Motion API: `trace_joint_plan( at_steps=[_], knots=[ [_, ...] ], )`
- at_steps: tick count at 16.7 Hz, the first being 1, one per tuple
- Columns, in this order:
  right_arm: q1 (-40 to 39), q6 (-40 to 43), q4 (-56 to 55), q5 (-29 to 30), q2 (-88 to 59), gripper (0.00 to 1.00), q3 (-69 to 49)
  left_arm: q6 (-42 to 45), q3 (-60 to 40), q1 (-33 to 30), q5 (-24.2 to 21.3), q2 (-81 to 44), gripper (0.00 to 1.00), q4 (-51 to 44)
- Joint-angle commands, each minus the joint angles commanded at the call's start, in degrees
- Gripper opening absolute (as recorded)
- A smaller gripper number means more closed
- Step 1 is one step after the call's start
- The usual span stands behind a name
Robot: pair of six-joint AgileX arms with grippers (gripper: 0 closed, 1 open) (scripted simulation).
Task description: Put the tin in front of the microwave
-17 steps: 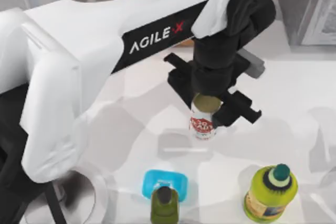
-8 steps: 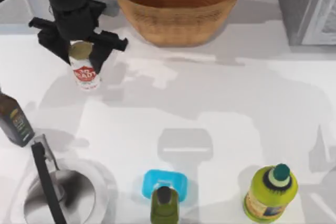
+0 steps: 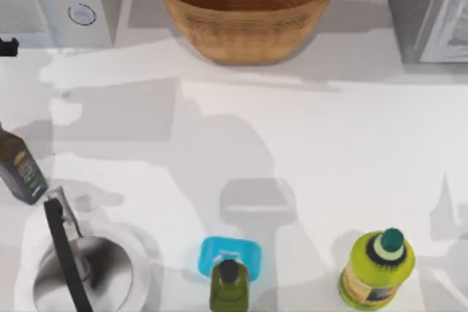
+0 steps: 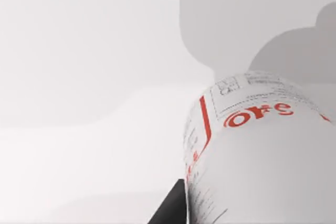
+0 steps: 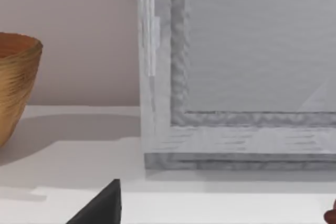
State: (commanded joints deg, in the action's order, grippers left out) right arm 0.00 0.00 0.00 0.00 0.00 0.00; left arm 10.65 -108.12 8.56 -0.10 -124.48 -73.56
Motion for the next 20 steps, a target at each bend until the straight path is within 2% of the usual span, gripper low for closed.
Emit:
trace_joint_plan(
  at_steps=[13, 20],
  knots=[
    [0.0, 0.0, 0.0, 0.0, 0.0, 1.0, 0.0, 0.2, 1.8, 0.6, 0.0, 0.0, 0.0, 1.8],
    [0.0, 0.0, 0.0, 0.0, 0.0, 1.0, 0.0, 0.2, 1.8, 0.6, 0.0, 0.0, 0.53, 1.8]
  ],
)
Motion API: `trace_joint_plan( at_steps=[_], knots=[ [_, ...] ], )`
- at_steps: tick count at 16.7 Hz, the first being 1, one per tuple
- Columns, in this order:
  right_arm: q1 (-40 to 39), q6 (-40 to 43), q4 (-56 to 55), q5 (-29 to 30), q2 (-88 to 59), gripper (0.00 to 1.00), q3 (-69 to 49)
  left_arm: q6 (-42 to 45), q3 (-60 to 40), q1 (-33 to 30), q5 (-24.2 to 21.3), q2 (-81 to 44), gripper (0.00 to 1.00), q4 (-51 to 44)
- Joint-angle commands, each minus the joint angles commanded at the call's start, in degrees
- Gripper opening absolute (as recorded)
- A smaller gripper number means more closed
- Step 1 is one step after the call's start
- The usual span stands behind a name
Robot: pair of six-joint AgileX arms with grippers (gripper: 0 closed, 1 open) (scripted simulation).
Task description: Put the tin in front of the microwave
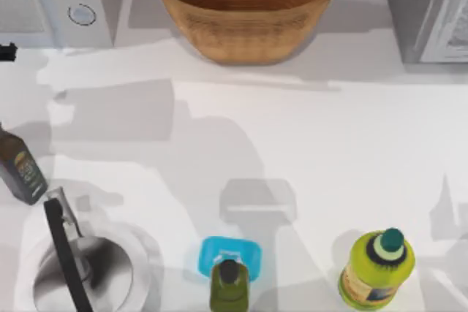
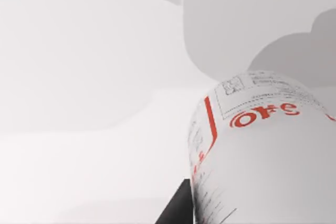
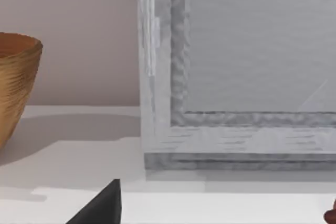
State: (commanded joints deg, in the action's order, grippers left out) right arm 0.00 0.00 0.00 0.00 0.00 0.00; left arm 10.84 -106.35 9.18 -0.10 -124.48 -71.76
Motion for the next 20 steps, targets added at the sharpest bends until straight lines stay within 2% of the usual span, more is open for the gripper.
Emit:
trace_joint_plan(
  at_steps=[6, 16, 20],
  knots=[
    [0.0, 0.0, 0.0, 0.0, 0.0, 1.0, 0.0, 0.0, 0.0, 0.0, 0.0, 0.0, 0.98, 0.0],
    [0.0, 0.0, 0.0, 0.0, 0.0, 1.0, 0.0, 0.1, -0.2, -0.1, 0.0, 0.0, 1.0, -0.2],
    [0.0, 0.0, 0.0, 0.0, 0.0, 1.0, 0.0, 0.0, -5.5, -0.2, 0.0, -0.3, 1.0, -5.5]
  ],
)
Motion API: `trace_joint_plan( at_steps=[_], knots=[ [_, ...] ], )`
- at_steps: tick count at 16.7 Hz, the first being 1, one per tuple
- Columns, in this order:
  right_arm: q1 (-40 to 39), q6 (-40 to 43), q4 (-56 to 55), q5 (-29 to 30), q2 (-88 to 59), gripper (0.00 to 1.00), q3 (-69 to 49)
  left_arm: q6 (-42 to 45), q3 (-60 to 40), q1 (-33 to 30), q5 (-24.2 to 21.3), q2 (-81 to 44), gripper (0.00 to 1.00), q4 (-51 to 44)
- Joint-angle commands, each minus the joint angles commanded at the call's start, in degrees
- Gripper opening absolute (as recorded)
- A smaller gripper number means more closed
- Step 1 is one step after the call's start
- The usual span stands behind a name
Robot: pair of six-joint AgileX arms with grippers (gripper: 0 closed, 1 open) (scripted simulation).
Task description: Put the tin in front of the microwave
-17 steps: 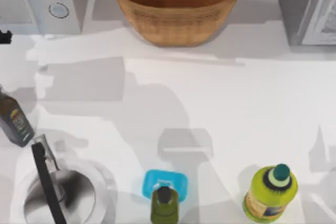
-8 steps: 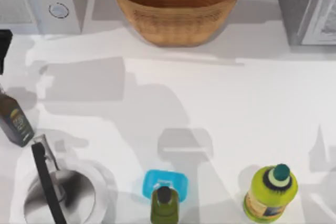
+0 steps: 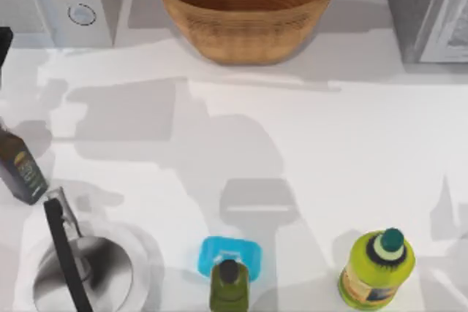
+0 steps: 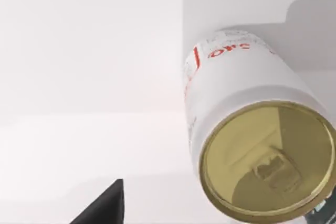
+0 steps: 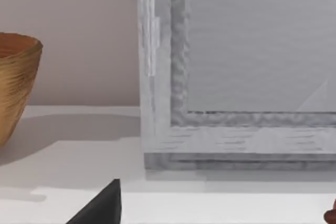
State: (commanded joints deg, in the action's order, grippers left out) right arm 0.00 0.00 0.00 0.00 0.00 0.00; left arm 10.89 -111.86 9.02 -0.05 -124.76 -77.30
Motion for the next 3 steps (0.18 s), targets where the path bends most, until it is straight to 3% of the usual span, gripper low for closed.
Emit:
trace_joint_plan(
  at_steps=[3],
  knots=[
    [0.0, 0.0, 0.0, 0.0, 0.0, 1.0, 0.0, -0.1, -3.5, 0.0, 0.0, 0.2, 1.0, -3.4]
  ],
)
